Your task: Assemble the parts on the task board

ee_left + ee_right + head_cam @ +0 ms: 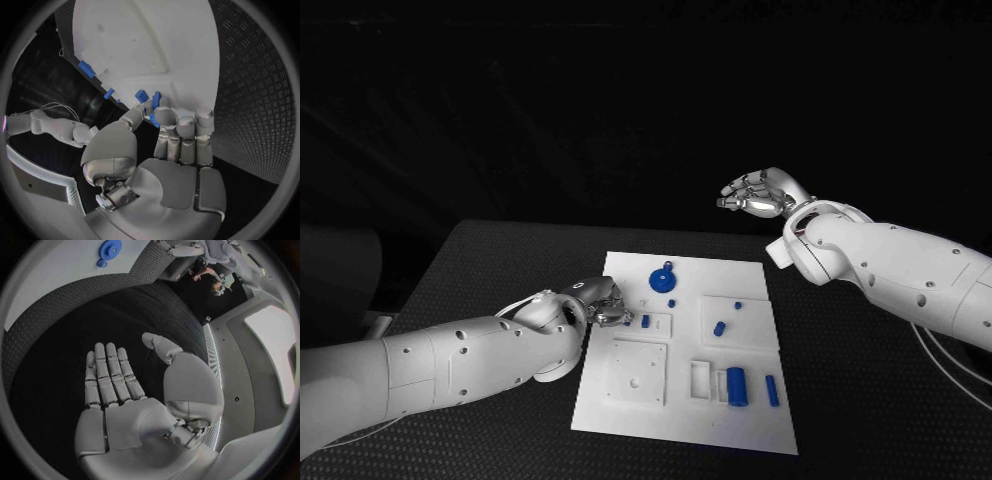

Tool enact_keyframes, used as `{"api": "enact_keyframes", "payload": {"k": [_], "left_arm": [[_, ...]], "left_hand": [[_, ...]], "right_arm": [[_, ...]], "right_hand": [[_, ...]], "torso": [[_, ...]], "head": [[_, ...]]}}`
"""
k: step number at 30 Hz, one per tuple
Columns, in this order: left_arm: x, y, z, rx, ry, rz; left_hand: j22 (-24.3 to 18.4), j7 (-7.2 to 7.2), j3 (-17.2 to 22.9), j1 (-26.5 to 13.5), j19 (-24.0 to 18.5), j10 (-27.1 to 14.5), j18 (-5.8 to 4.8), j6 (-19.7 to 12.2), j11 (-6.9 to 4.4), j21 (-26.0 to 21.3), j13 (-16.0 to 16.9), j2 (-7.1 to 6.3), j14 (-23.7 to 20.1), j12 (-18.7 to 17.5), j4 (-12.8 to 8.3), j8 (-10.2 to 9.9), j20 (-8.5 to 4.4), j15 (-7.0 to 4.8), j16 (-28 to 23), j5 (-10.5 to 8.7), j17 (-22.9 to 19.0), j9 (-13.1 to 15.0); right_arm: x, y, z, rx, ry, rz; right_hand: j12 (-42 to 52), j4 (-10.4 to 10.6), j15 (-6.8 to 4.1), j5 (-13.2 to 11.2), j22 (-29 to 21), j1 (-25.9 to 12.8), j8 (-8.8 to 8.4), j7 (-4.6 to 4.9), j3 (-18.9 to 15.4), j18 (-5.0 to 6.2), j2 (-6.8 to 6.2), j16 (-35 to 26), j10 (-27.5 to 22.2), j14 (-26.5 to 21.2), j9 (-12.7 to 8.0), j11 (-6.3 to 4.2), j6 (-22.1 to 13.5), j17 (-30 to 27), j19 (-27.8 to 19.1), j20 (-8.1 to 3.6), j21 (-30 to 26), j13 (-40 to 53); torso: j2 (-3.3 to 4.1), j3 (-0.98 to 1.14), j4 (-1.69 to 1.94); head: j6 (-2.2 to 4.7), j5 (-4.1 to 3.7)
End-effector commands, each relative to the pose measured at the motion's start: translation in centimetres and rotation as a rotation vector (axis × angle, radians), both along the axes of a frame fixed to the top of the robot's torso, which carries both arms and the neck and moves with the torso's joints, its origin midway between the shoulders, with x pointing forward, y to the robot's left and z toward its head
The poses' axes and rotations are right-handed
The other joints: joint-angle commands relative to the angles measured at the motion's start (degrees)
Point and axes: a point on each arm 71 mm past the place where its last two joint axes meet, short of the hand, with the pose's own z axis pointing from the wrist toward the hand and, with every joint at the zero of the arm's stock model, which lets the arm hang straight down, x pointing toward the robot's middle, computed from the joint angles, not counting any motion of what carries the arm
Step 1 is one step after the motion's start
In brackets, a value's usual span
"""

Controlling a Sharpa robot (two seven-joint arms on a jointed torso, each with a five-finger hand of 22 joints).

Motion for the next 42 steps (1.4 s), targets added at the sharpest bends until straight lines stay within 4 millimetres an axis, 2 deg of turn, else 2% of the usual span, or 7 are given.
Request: {"api": "enact_keyframes", "payload": {"k": [1, 12, 20, 21, 22, 27, 42], "left_arm": [[-0.2, -0.3, -0.3, 0.026, 0.019, -0.021], [-0.2, -0.2, -0.3, 0.035, 0.017, -0.011], [-0.3, -0.3, -0.3, 0.027, 0.030, -0.007], [-0.3, -0.3, -0.3, 0.027, 0.032, -0.008], [-0.4, -0.4, -0.3, 0.024, 0.034, -0.006], [-0.5, -0.7, -0.4, 0.023, 0.044, -0.008], [-0.7, -1.6, -0.5, 0.035, 0.072, -0.017]], "left_hand": [[0.4, -6.06, 0.9, 1.1, 0.2, 1.9, 1.25, 6.7, -4.23, 0.2, -0.1, 0.61, 4.0, 0.2, 0.1, 0.1, -6.94, -4.60, -0.3, 0.13, -0.1, 0.0], [0.4, -6.08, 1.0, 1.7, 0.2, 1.9, 1.26, 6.7, -4.25, 0.2, -0.1, 0.01, 4.0, 0.3, -0.1, 0.2, -6.96, -4.62, -0.2, 0.13, -0.1, 0.0], [0.4, -6.14, 0.8, 3.8, 0.4, 2.0, 1.27, 7.1, -4.22, 0.2, -0.1, -2.84, 4.1, 0.7, -0.1, 0.5, -6.99, -4.62, -0.1, -0.07, 0.1, -0.3], [0.4, -6.14, 0.7, 4.0, 0.4, 2.0, 1.27, 7.2, -4.19, 0.2, -0.1, -3.18, 4.1, 0.7, -0.1, 0.5, -6.99, -4.63, -0.1, -0.29, 0.1, -0.4], [0.3, -6.12, 0.5, 4.6, 0.5, 2.1, 1.26, 7.3, -4.10, 0.2, -0.1, -3.95, 4.2, 0.9, 0.2, 0.6, -6.99, -4.64, -0.1, -1.90, 0.1, -0.5], [0.3, -6.15, 0.2, 5.5, 0.5, 2.1, 1.25, 7.5, -4.01, 0.1, 0.0, -4.96, 4.3, 1.3, 0.8, 0.8, -6.99, -4.64, 0.0, -4.62, 0.2, -0.7], [0.4, -6.25, 0.2, 6.5, 0.5, 2.2, 1.27, 7.7, -4.08, 0.2, 0.1, -5.86, 4.4, 1.7, 1.1, 1.2, -7.02, -4.54, 0.3, -5.40, 0.4, -0.9]], "right_arm": [[0.0, 0.2, 0.0, 0.001, 0.001, 0.018], [0.0, 0.2, 0.0, 0.002, 0.001, 0.017], [0.0, 0.1, 0.0, 0.002, 0.002, 0.017], [0.0, 0.1, 0.0, 0.002, 0.002, 0.017], [0.0, 0.1, 0.0, 0.002, 0.002, 0.017], [0.0, 0.1, 0.0, 0.002, 0.003, 0.017], [0.0, 0.1, -0.1, 0.001, 0.005, 0.020]], "right_hand": [[-0.3, 0.5, -0.16, 0.3, 0.1, -0.5, 0.20, 0.57, 0.0, -0.47, 0.24, 0.3, -0.1, -0.4, -0.1, -0.02, -0.2, -0.1, 0.1, 0.00, -0.3, 0.0], [-0.3, 0.5, -0.16, 0.3, 0.1, -0.5, 0.21, 0.57, -0.1, -0.47, 0.25, 0.3, -0.1, -0.4, -0.1, -0.02, -0.3, -0.1, 0.1, 0.00, -0.4, 0.0], [-0.3, 0.5, -0.15, 0.3, 0.2, -0.6, 0.21, 0.58, -0.1, -0.47, 0.28, 0.3, -0.1, -0.4, -0.1, -0.01, -0.3, -0.1, 0.1, 0.01, -0.4, 0.0], [-0.3, 0.5, -0.15, 0.3, 0.2, -0.6, 0.21, 0.58, -0.1, -0.47, 0.30, 0.3, -0.1, -0.5, -0.1, -0.01, -0.3, -0.1, 0.1, 0.01, -0.4, 0.0], [-0.3, 0.6, -0.15, 0.3, 0.2, -0.6, 0.21, 0.58, -0.1, -0.48, 0.33, 0.3, -0.1, -0.5, -0.1, -0.01, -0.3, -0.1, 0.1, 0.02, -0.4, 0.0], [-0.3, 0.6, -0.14, 0.4, 0.2, -0.7, 0.22, 0.58, -0.1, -0.48, 0.37, 0.3, -0.1, -0.5, -0.1, -0.01, -0.3, -0.1, 0.1, 0.02, -0.5, 0.0], [-0.3, 0.7, -0.11, 0.8, 0.3, -0.8, 0.22, 0.59, -0.1, -0.48, 0.41, 0.3, -0.1, -0.5, -0.1, -0.02, -0.3, -0.2, 0.1, 0.02, -0.6, 0.0]], "torso": [[0.03, 0.02, -0.04], [0.01, 0.03, 0.00], [0.02, 0.02, -0.01], [0.02, 0.02, -0.01], [0.02, 0.02, -0.01], [0.02, 0.05, 0.00], [0.02, 0.04, 0.00]], "head": [[-0.01, 0.00], [0.03, 0.00], [0.01, 0.07], [0.01, 0.07], [0.01, 0.07], [0.00, 0.10], [0.20, 0.20]]}}
